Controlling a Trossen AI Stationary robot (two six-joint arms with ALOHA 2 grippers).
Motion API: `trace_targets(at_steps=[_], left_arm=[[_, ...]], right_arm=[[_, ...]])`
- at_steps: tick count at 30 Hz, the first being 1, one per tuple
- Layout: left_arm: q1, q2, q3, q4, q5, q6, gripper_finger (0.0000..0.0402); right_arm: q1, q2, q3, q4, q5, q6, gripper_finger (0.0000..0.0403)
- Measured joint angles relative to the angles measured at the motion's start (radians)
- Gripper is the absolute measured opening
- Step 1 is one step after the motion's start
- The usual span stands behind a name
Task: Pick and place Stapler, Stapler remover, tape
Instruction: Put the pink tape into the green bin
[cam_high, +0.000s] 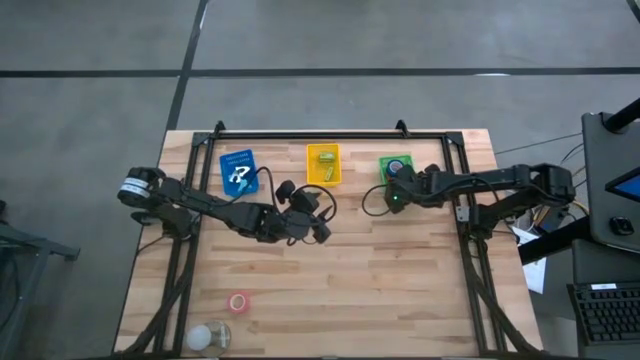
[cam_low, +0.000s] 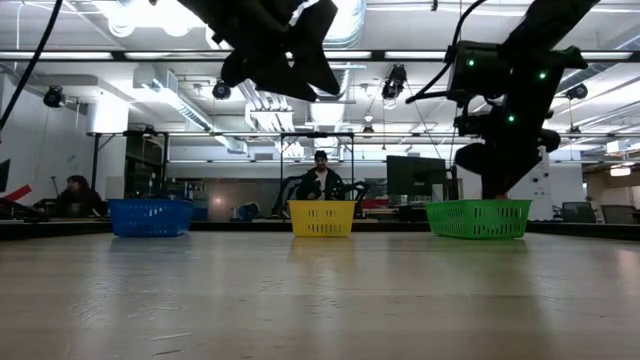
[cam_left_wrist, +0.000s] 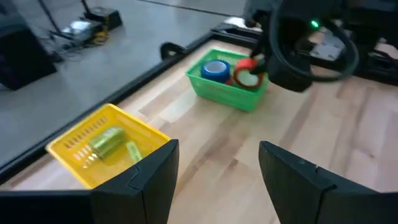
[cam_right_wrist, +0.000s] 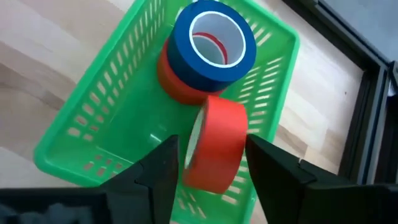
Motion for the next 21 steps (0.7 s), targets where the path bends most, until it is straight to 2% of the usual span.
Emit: trace_targets(at_steps=[6, 12, 16, 21], left_arm=[[0.000, 0.000, 0.000, -0.023, 0.132, -0.008, 0.0225], [-0.002, -0.018, 0.002, -0.089, 0.329, -0.013, 0.0225], [-0.002, -0.046, 0.003, -0.208, 0.504, -0.059, 0.0225], [-0.021, -0.061, 0.002, -0.388, 0.691, -0.116, 0.0225]], right_arm=[[0.016, -0.034, 0.000, -0.003, -0.001, -0.029, 0.0208], [0.046, -0.085, 0.000, -0.001, 0.017, -0.088, 0.0218], [0.079, -0.135, 0.000, 0.000, 0.016, -0.094, 0.0221], [0.129, -0.218, 0.003, 0.017, 0.017, -0.176, 0.0221]])
